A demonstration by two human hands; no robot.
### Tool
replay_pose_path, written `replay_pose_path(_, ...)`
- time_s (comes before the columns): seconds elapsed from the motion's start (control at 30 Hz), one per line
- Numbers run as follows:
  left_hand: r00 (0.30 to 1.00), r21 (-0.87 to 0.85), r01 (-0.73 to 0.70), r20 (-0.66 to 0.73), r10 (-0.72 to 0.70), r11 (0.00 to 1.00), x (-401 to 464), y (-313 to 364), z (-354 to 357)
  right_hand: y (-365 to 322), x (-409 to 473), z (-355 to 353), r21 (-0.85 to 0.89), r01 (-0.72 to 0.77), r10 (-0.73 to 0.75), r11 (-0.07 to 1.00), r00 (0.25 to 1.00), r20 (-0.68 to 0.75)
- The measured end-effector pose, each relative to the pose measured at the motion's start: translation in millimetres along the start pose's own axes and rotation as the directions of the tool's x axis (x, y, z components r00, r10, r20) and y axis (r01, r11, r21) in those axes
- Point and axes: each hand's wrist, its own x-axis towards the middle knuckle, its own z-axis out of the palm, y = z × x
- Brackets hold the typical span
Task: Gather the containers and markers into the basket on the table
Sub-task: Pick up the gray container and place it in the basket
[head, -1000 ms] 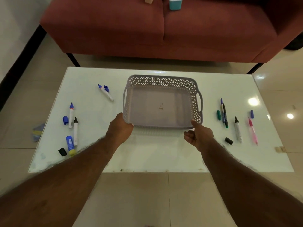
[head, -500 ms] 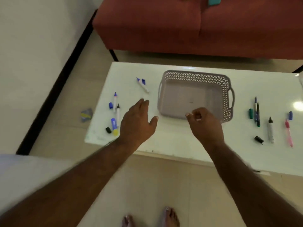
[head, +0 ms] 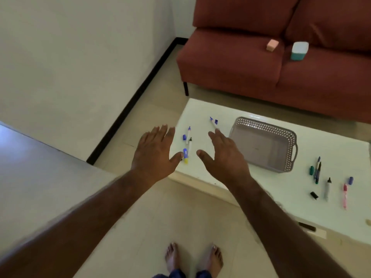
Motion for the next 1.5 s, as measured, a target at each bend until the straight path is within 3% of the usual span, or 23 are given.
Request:
replay_pose_path(0.23,0.987,-0.074,0.122,-0.091,-0.129,0.990,-33,-62,-75,-102,8,-45,-0.031,0.118,-0.118,0.993,0.993,0.012)
replay_pose_path(0.47,0.966,-0.157,0.163,-0.174,-0.190,0.974,-27,-159,-108,-202,57,-38,-0.126,0.210,-0.212,0.970,0.977,-0.004)
replay_pose_path(0.63,0.952,-0.143,0.171,-0.230,-0.201,0.975,-1,-253,-123,-275,109,-19,-0.156,0.181,-0.188,0.971,0.982,-0.032)
replay_pose_path(0.8,0.960,-0.144,0.174,-0.197,-0.201,0.974,25,-328,-126,-327,148,16,-0.138,0.109,-0.115,0.984,0.993,-0.041)
replay_pose_path(1.03,0.978,-0.125,0.203,-0.028,-0.208,0.971,60,-387,-83,-336,190,67,-0.163,-0.012,0.020,0.987,0.999,0.043)
replay_pose_path(1.5,0.972,-0.085,0.211,0.122,-0.200,0.974,154,-467,-36,-332,325,123,-0.171,-0.085,0.114,0.982,0.980,0.166)
